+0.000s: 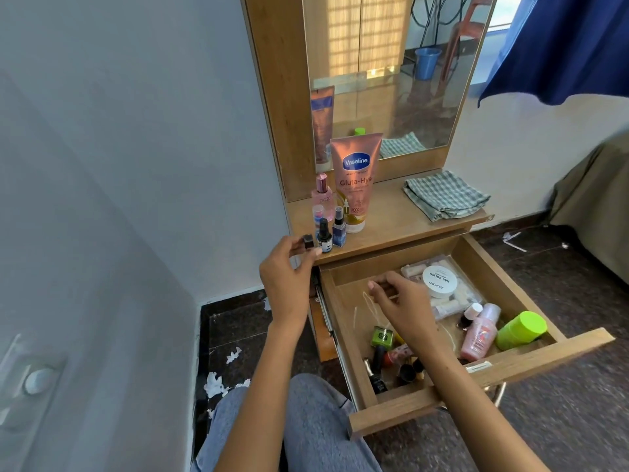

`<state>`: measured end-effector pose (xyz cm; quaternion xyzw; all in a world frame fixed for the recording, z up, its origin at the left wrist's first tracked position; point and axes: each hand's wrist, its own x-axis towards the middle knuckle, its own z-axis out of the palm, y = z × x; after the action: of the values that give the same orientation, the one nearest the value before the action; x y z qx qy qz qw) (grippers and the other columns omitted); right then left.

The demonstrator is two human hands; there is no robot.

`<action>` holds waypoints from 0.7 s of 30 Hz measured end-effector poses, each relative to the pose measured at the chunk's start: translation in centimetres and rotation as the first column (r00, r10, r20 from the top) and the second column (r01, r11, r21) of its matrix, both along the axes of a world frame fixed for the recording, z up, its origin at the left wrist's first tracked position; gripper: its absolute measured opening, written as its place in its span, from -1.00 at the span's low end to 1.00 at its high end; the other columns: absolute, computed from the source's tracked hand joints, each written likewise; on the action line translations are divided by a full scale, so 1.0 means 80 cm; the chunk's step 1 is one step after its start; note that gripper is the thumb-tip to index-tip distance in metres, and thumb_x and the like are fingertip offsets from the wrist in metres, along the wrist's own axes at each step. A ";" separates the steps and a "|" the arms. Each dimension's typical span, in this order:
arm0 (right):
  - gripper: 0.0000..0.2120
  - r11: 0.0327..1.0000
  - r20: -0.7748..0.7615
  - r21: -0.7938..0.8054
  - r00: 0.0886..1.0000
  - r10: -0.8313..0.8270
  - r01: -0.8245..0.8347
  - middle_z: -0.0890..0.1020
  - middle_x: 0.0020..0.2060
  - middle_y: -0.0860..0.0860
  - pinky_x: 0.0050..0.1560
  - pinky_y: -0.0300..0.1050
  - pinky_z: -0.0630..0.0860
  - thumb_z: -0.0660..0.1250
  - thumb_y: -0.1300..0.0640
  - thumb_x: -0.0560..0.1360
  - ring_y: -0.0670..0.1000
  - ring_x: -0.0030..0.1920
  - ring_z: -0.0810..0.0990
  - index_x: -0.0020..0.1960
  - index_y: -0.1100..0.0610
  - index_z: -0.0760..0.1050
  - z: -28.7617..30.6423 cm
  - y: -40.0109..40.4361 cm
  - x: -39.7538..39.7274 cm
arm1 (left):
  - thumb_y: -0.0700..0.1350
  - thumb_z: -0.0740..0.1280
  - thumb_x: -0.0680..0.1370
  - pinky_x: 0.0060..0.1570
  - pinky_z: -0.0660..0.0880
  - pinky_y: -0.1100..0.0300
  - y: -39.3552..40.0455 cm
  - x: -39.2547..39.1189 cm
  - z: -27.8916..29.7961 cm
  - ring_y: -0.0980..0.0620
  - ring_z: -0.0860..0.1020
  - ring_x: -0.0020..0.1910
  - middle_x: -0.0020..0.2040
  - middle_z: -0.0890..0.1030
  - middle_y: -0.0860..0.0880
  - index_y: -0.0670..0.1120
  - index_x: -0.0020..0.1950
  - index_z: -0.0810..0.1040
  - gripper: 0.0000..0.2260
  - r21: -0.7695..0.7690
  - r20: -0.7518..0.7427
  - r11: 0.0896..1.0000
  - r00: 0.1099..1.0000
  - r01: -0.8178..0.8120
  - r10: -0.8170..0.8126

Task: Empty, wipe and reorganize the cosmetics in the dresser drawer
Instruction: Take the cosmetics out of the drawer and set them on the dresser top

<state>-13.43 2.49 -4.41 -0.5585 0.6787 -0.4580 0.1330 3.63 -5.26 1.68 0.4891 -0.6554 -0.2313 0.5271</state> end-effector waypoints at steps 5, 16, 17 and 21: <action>-0.92 0.999 -0.035 0.039 0.999 0.004 -0.003 0.65 -0.27 -0.10 -0.17 -0.07 0.60 0.35 0.09 0.53 -0.15 -0.23 0.61 -0.06 0.07 0.61 -0.001 0.001 -0.001 | -0.13 0.50 0.42 -0.04 0.53 0.32 -0.022 -0.004 -0.009 0.18 0.60 -0.09 -0.07 0.66 0.03 -0.09 0.04 0.62 -0.78 0.052 0.027 0.999 1.000 -0.009 0.007; -0.94 0.997 -0.049 0.081 0.999 0.006 -0.002 0.64 -0.26 -0.15 -0.19 -0.31 0.48 0.36 0.09 0.53 -0.21 -0.22 0.58 -0.08 0.04 0.60 -0.003 -0.002 -0.002 | -0.13 0.50 0.42 -0.06 0.52 0.39 -0.040 -0.011 -0.022 0.28 0.58 -0.13 -0.09 0.64 0.09 -0.06 0.08 0.58 -0.74 0.085 0.005 0.996 1.000 0.015 -0.016; -0.95 0.997 -0.049 0.082 0.999 0.005 -0.001 0.64 -0.26 -0.16 -0.20 -0.33 0.46 0.36 0.09 0.52 -0.21 -0.23 0.58 -0.09 0.04 0.60 -0.003 -0.003 -0.002 | -0.14 0.50 0.42 -0.06 0.51 0.42 -0.040 -0.010 -0.025 0.29 0.58 -0.12 -0.07 0.65 0.07 -0.07 0.10 0.57 -0.72 0.089 -0.003 0.996 1.000 0.023 -0.023; -0.94 0.995 -0.057 0.096 0.998 0.003 0.002 0.65 -0.26 -0.13 -0.19 -0.27 0.50 0.36 0.09 0.52 -0.19 -0.23 0.59 -0.09 0.05 0.59 -0.003 -0.002 -0.002 | -0.15 0.50 0.42 0.05 0.48 0.40 -0.034 -0.007 -0.032 0.23 0.57 -0.02 0.03 0.63 0.07 -0.09 0.21 0.53 -0.62 0.108 -0.027 0.994 1.000 0.010 -0.007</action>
<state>-13.59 2.29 -4.63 -0.5645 0.7033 -0.4086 0.1403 3.06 -7.96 -0.85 0.5110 -0.6368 -0.2751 0.5075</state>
